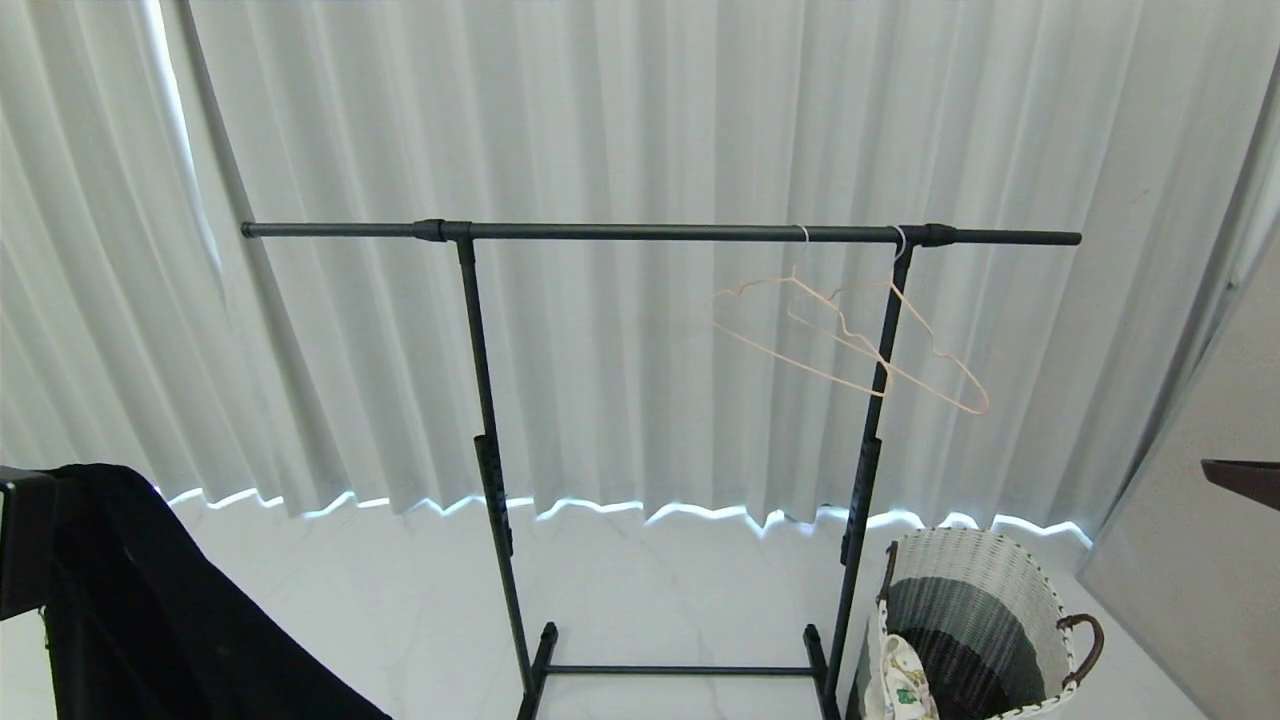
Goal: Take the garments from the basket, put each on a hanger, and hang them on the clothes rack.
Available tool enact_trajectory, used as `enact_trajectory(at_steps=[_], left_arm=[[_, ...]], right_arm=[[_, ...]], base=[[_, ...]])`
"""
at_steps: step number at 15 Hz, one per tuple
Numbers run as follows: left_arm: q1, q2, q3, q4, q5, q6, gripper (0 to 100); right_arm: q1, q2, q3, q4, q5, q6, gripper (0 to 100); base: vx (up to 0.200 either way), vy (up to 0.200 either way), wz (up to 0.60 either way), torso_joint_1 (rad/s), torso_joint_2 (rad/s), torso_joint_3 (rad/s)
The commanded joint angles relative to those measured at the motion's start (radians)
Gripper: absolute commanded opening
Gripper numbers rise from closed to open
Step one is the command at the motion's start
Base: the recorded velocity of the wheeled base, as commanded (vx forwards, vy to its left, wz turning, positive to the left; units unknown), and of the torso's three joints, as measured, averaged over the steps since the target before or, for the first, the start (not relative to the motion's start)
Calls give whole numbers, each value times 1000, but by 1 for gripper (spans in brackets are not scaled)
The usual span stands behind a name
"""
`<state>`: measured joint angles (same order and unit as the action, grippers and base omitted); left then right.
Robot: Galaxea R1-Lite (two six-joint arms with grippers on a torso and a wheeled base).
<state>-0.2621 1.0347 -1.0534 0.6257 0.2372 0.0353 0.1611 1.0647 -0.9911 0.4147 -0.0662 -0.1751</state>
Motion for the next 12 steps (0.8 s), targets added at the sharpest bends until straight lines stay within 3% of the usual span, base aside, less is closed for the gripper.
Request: enact_trajectory(at_steps=[1,4,9,12], left_arm=[[0,-5,7,0,1,0,0],[0,-19,18,0,1,0,0],[-2,-45,44,0,2,1,0],[-3,-54,53,0,1,1,0]], right_arm=[[2,3,0,-1,0,-4,100],[2,3,6,-1,2,-21,100],[2,6,12,-1,3,-23,100],[2,5,12,-1,3,-32,100]], base=[[0,0,0,237,-515,-286],[0,0,0,222,-487,-263],[0,0,0,44,-83,-47],[0,-200,0,2,-4,2]])
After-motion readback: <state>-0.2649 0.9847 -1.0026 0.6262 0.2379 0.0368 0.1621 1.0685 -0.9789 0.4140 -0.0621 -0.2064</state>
